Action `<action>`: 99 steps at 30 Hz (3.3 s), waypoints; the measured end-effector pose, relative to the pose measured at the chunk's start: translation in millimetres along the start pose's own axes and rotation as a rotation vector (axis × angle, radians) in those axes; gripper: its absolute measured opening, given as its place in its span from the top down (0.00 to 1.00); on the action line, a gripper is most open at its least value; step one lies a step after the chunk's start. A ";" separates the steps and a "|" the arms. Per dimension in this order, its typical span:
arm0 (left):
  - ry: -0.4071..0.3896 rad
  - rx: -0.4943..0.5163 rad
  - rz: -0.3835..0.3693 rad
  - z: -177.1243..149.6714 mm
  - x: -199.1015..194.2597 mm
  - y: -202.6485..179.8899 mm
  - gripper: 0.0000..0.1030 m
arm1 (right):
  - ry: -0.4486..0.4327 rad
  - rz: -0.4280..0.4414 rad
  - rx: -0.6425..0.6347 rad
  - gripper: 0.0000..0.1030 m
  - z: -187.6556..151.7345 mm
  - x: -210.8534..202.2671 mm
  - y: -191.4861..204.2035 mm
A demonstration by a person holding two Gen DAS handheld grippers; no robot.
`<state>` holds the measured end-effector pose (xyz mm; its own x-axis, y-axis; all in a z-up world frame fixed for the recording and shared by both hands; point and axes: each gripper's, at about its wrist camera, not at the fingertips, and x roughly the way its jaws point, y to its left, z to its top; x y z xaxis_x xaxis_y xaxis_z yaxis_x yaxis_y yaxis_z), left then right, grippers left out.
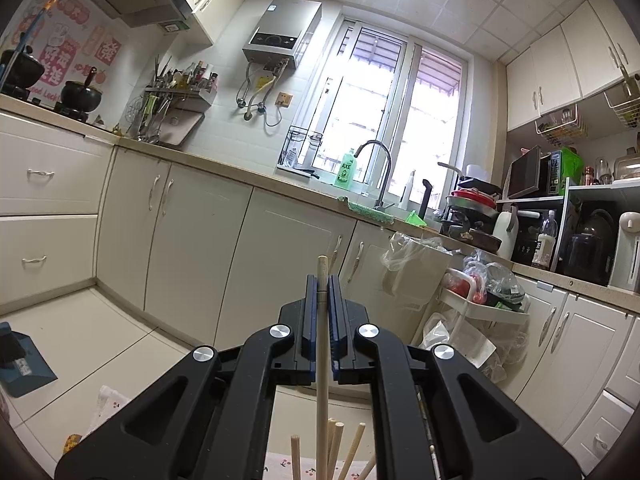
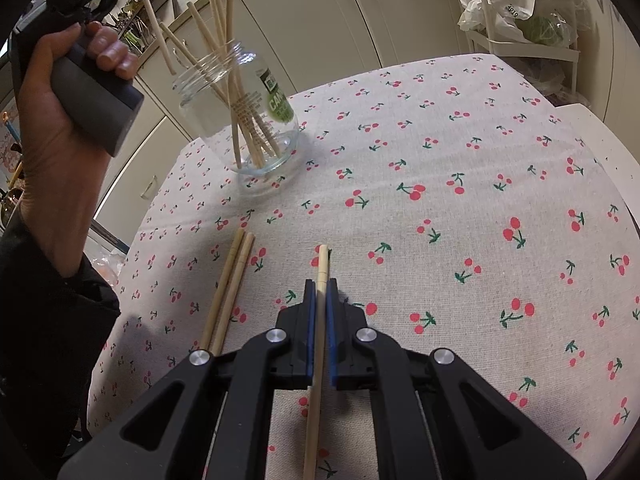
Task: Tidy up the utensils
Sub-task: 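Lift the left gripper's chopstick into the jar and open to release, then carry the right gripper's chopstick over the jar and open to drop it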
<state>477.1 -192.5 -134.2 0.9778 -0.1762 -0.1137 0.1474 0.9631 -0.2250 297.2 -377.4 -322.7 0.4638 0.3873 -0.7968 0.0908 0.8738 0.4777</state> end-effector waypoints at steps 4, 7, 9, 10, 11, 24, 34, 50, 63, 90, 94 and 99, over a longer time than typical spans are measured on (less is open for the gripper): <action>0.009 0.009 0.005 -10.6 3.0 2.7 0.95 | 0.001 0.004 0.005 0.94 0.1 -0.4 -0.9; 0.019 0.021 0.007 -20.2 3.7 3.5 0.95 | 0.003 0.005 0.007 0.94 0.1 -0.6 -1.4; 0.027 0.027 0.006 -25.4 3.0 3.5 0.95 | 0.003 0.006 0.007 0.94 0.1 -0.7 -1.5; 0.033 0.036 0.007 -29.4 3.1 3.3 0.95 | 0.003 0.006 0.007 0.94 0.1 -0.7 -1.5; 0.035 0.043 0.007 -31.6 2.1 3.0 0.95 | 0.004 0.007 0.007 0.94 0.1 -0.7 -1.6; 0.171 0.181 -0.013 -58.4 -14.4 -3.8 0.95 | 0.015 -0.014 -0.033 0.94 1.8 1.2 3.8; 0.233 0.189 -0.008 -50.5 -40.2 11.7 0.94 | 0.007 -0.108 -0.169 0.94 -0.2 5.1 21.1; 0.281 0.054 0.105 -67.2 -91.9 87.8 0.60 | -0.387 0.148 0.029 0.94 45.6 -73.9 33.3; 0.233 0.003 0.175 -93.9 -110.5 106.2 0.49 | -0.779 0.153 -0.038 0.95 150.0 -97.7 93.9; 0.317 -0.072 0.179 -103.9 -96.8 124.8 0.46 | 0.066 -0.179 -0.407 0.94 94.6 73.7 40.7; 0.322 -0.075 0.179 -104.6 -96.2 125.1 0.44 | 0.026 -0.156 -0.351 0.94 87.4 51.4 36.8; 0.330 -0.082 0.178 -107.1 -94.6 125.4 0.43 | -0.176 0.171 -0.136 0.94 82.7 -35.8 45.3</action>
<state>387.1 -76.8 -255.3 0.8846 -0.0768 -0.4600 -0.0453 0.9675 -0.2487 357.6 -376.0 -242.0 0.6095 0.4857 -0.6266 -0.1156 0.8364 0.5358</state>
